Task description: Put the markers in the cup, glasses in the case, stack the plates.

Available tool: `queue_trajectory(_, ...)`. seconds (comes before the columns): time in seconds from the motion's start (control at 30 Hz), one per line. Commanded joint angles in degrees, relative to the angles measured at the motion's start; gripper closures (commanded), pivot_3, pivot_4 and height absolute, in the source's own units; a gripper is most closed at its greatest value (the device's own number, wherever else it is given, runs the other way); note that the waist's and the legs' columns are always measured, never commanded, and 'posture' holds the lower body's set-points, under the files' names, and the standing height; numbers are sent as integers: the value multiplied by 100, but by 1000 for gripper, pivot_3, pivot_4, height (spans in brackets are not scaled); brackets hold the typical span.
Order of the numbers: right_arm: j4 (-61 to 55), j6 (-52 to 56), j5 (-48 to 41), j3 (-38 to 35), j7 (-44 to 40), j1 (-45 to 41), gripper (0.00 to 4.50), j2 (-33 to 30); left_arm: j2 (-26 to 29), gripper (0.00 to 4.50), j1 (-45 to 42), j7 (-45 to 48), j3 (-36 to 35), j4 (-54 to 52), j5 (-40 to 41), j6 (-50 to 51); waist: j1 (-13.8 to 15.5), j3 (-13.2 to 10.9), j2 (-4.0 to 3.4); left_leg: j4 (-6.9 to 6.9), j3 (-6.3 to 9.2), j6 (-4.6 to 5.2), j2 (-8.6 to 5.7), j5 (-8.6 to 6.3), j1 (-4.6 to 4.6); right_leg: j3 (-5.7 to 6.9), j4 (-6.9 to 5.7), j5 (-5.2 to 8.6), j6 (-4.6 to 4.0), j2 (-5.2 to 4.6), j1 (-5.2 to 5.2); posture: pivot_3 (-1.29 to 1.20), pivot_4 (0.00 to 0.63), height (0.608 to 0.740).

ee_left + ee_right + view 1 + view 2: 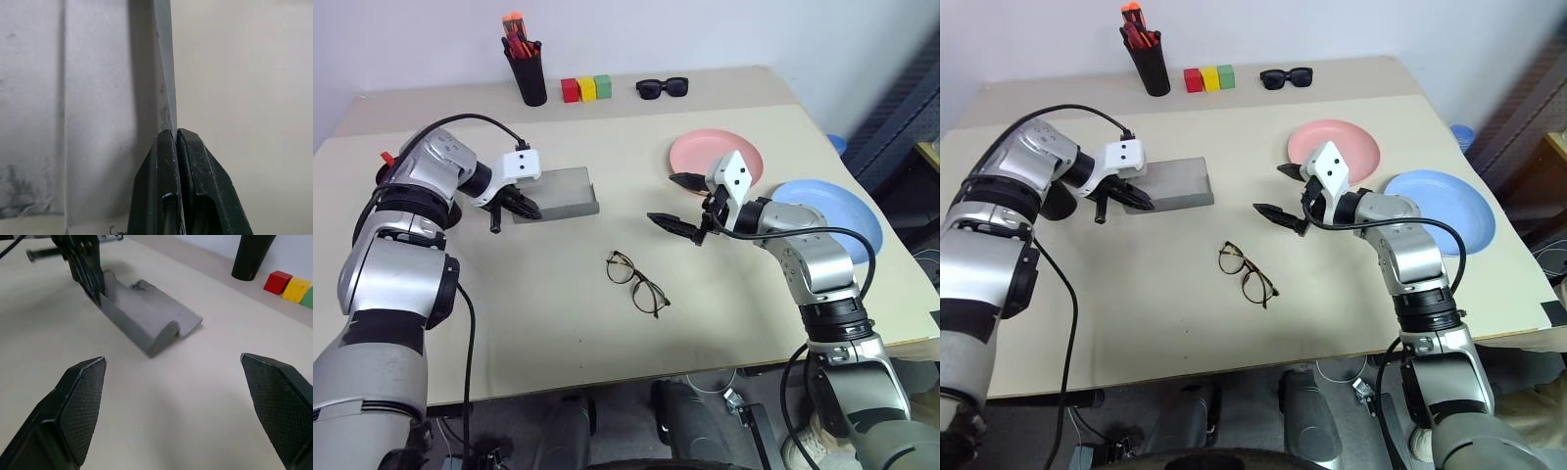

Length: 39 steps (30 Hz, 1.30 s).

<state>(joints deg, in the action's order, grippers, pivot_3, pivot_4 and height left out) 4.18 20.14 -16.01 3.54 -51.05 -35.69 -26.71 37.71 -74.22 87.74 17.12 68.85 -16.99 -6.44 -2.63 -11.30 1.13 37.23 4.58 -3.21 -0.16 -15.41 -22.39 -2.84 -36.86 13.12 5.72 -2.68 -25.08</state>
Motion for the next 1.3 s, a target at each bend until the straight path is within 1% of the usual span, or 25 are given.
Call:
queue_trajectory(0.03,112,-200,-28,-197,-14,-64,0,-102,350,4403,173,461,10,-805,479,282,-6,0,0,0,0,0,0,0,0,0,-1,0,0,0,0,0,150,740)
queue_trajectory(0.13,241,-298,-12,-208,-22,-66,0,-134,788,4403,736,476,347,-1982,1164,871,-48,0,0,-1,0,0,1,0,3,-3,-11,1,-1,0,-4,0,150,740)
queue_trajectory(0.2,283,-345,-17,-220,-13,-57,0,-149,1277,4403,1292,476,575,-3143,1759,1431,-77,0,-1,-1,1,0,1,0,2,-4,-19,1,-1,0,-9,0,150,740)
queue_trajectory(0.3,332,-399,-18,-241,9,-39,0,-163,1820,4403,2036,476,552,-4608,2374,2281,-128,0,0,-1,4,0,3,0,0,-5,-23,1,-2,0,-13,0,150,740)
queue_trajectory(0.4,351,-445,-26,-265,28,4,0,-163,2049,4403,2697,476,287,-5685,2666,2951,-120,0,-1,1,4,0,3,0,0,-5,-24,1,-2,0,-12,0,150,740)
queue_trajectory(0.53,364,-480,-17,-258,41,25,0,-148,2131,4403,3394,266,39,-6697,2842,3576,-118,0,-1,9,3,1,2,0,1,-5,-27,2,-3,1,-9,0,150,740)
queue_trajectory(0.73,366,-484,-25,-274,36,7,0,-171,2188,4403,3808,-73,-292,-7388,3129,4312,-125,0,-1,11,3,1,2,0,1,-5,-28,2,-3,2,-9,0,150,740)
queue_trajectory(0.87,304,-465,-39,-278,36,57,0,-181,2298,4403,4059,-222,-478,-7566,3208,4464,-133,0,0,9,2,1,2,0,2,-5,-27,2,-3,2,-9,0,150,740)
queue_trajectory(1.1,385,-479,-30,-261,-7,10,0,-176,2462,4403,4342,-238,-539,-7618,3210,4303,-129,0,-1,9,1,1,2,0,3,-5,-27,2,-4,2,-9,0,150,740)
queue_trajectory(1.3,382,-470,-26,-247,-13,10,0,-163,2431,4403,4656,-414,-393,-7630,2980,3910,-126,0,-1,9,0,1,2,0,3,-6,-26,2,-4,2,-9,0,150,740)
